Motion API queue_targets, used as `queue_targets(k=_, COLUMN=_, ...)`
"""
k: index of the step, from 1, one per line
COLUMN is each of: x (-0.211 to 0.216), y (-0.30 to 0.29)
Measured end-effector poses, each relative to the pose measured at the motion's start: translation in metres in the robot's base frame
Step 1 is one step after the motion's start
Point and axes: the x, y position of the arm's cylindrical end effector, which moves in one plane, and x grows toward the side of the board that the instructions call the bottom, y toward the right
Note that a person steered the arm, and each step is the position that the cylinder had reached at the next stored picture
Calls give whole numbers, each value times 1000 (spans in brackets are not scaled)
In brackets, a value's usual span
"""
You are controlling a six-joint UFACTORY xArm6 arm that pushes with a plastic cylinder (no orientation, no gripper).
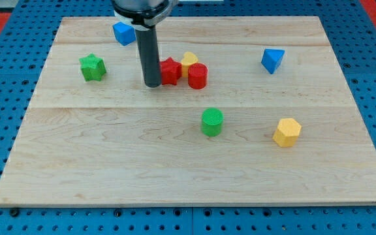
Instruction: Push the yellow hexagon closer to the green circle
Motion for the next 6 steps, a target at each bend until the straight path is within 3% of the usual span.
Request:
queue_targets(k=2, x=112, y=-16)
queue_targets(k=3, x=169, y=89)
queue_targets(k=4, x=177, y=230)
queue_targets(k=5, x=157, y=257)
queue_targets(k=6, x=125, y=235)
